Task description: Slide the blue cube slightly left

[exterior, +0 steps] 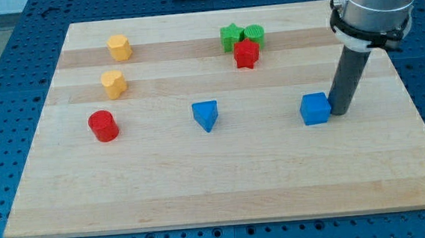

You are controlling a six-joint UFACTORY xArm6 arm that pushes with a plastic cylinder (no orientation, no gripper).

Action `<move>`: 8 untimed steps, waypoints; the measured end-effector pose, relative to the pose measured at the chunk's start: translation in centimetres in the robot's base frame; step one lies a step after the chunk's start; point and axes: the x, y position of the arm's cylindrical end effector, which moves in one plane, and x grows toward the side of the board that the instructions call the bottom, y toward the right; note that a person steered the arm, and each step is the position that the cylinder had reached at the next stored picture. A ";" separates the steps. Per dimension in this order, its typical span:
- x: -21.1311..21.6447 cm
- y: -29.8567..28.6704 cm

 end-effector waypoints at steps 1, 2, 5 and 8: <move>0.0 0.0; 0.0 -0.5; 0.0 -2.9; 0.0 -4.1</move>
